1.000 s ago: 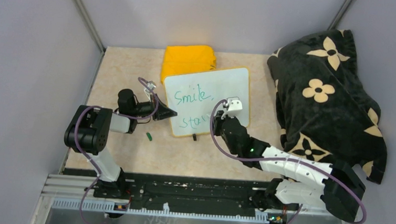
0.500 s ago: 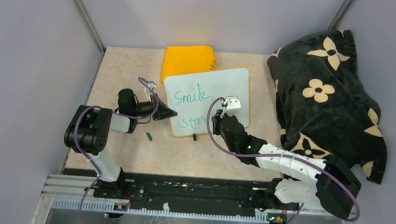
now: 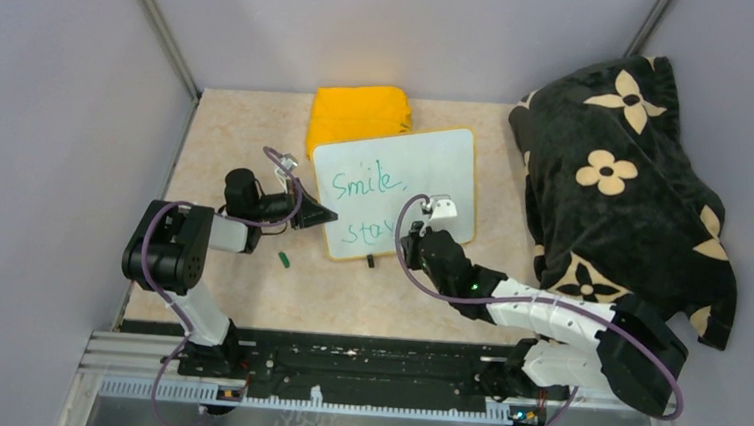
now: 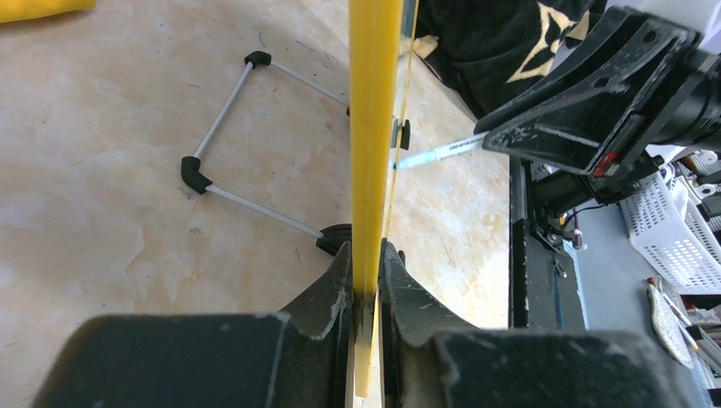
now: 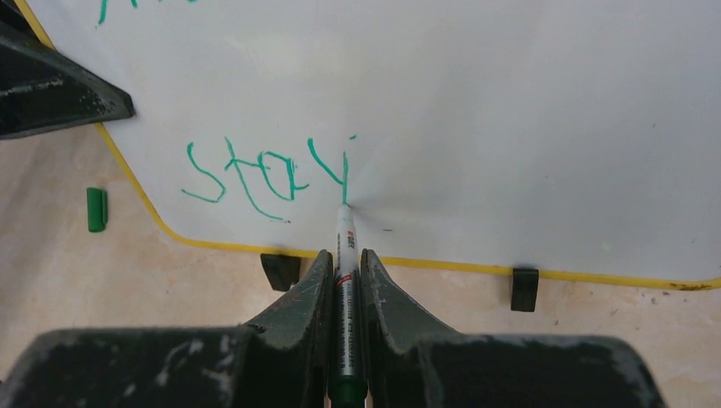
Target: Write a sentence on the whiteboard
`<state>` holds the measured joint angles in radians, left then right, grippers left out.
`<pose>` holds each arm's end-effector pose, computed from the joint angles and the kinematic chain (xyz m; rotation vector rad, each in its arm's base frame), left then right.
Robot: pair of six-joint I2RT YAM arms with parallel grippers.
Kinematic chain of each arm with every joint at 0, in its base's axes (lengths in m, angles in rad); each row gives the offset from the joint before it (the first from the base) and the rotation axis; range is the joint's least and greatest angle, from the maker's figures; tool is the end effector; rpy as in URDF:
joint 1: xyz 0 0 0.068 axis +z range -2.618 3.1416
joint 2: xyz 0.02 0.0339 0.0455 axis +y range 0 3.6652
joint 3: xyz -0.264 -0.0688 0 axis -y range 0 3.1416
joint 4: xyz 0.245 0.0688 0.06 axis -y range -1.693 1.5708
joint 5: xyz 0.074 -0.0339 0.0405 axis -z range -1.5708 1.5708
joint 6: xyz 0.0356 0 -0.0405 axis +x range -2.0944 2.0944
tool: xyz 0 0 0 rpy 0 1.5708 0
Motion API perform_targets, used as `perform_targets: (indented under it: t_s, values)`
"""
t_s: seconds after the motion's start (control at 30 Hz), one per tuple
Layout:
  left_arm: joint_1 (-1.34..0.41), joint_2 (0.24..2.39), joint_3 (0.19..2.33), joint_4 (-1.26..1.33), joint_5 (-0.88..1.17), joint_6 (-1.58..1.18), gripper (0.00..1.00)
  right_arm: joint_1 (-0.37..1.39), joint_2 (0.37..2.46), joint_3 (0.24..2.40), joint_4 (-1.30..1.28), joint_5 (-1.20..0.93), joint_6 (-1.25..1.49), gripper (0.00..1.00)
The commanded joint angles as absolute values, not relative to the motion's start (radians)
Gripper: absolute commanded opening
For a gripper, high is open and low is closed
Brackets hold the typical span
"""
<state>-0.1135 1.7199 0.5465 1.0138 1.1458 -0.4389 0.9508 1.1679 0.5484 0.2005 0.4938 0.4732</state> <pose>0.2913 -0.0659 0.1578 0.6121 1.7315 -1.3727 0.1573 0.1913 0.2201 -0.1503 1.9584 0.4525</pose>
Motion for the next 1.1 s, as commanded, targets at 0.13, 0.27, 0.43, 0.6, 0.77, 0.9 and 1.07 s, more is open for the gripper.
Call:
perform_targets:
  t_s: [0.13, 0.27, 0.43, 0.6, 0.77, 0.9, 1.07]
  values:
    - [-0.122, 1.733, 0.548, 0.931, 1.091, -0.388, 0.0, 0.96, 1.201, 0.524, 0.248, 0.458, 0.518, 0.0]
    - [-0.122, 1.733, 0.548, 0.929, 1.092, -0.387, 0.0, 0.972, 1.229, 0.54, 0.27, 0.441, 0.52, 0.0]
    - [-0.122, 1.733, 0.548, 0.928, 1.091, -0.385, 0.0, 0.983, 1.24, 0.573, 0.263, 0.445, 0.517, 0.0]
    - [-0.121, 1.733, 0.549, 0.926, 1.091, -0.385, 0.0, 0.981, 1.105, 0.577, 0.218, 0.508, 0.478, 0.0]
    - [-0.122, 1.732, 0.549, 0.928, 1.091, -0.384, 0.0, 0.939, 0.993, 0.584, 0.16, 0.569, 0.422, 0.0]
    - [-0.123, 1.733, 0.548, 0.927, 1.091, -0.383, 0.0, 0.905, 0.96, 0.587, 0.153, 0.597, 0.378, 0.0]
    - [-0.122, 1.735, 0.549, 0.926, 1.091, -0.384, 0.0, 0.899, 0.979, 0.607, 0.183, 0.612, 0.347, 0.0]
